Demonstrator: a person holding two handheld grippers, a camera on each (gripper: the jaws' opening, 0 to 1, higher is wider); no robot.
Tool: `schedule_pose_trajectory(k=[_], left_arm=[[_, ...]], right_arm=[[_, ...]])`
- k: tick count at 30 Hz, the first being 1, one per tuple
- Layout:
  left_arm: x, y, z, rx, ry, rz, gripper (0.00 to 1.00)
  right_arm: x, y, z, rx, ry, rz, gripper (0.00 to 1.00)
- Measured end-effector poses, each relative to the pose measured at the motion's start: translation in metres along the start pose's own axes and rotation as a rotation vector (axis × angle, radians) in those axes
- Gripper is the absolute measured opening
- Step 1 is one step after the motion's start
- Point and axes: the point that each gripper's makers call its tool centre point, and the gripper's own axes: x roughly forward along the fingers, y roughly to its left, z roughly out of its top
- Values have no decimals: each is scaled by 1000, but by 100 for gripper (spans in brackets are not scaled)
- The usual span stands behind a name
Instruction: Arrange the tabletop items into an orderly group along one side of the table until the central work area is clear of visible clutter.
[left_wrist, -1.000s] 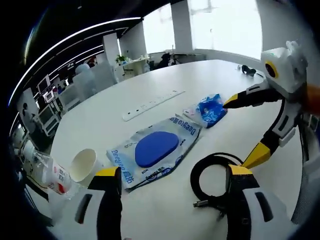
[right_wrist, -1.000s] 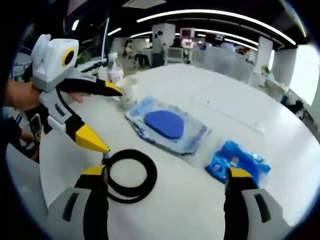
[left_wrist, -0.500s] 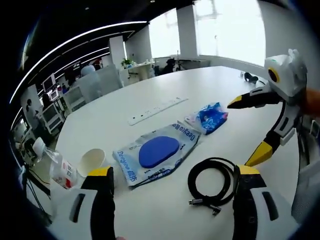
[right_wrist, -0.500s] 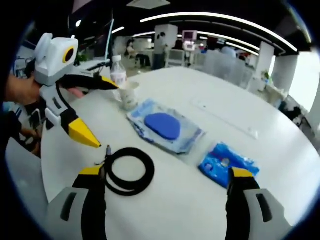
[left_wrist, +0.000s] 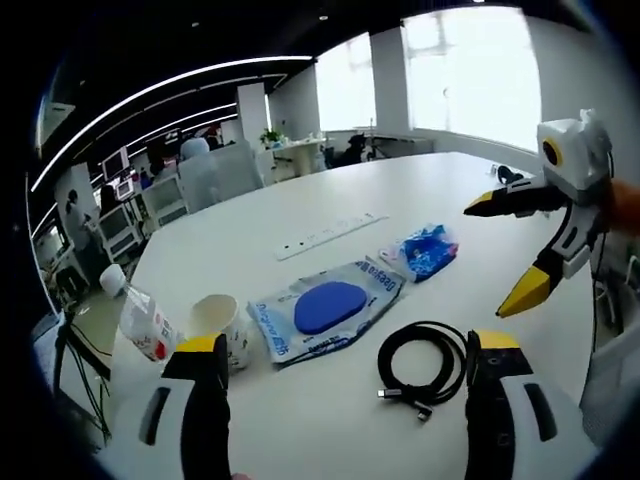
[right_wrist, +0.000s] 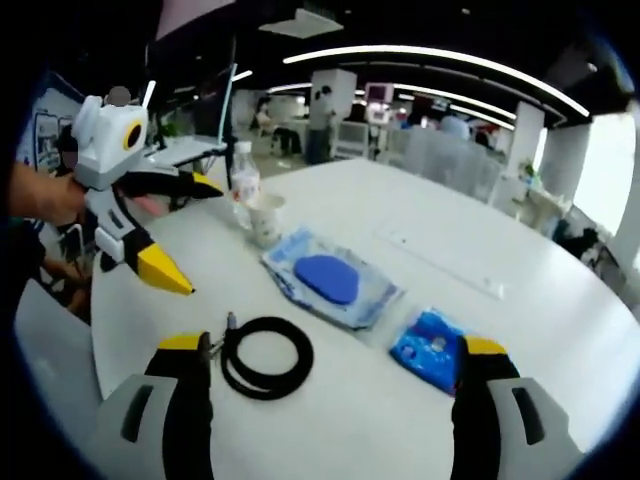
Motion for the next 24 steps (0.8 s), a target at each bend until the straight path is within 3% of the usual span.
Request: schedule_pose_trajectory(k=[8, 11, 16, 20, 22, 24], left_arm=[[-16, 8, -10, 4, -3, 7, 95], [-24, 12, -6, -37, -34, 24, 99], [-34, 13, -7, -37, -43, 20, 99], [-46, 16, -5, -85, -72, 29, 99], [-53, 18, -7, -136, -89, 36, 99], [-58, 22, -12, -129, -82, 43, 99]], right_arm=[[-10, 9, -12, -34, 28, 8, 100], [-14, 13, -16, -49, 28, 16, 100], [-19, 15, -26, -15, 41, 6, 100], [-27, 16, -22, 9, 31, -18, 100], [-33, 15, -10, 26, -29, -44, 100], [-37, 16, -8, 45, -37, -56, 100]])
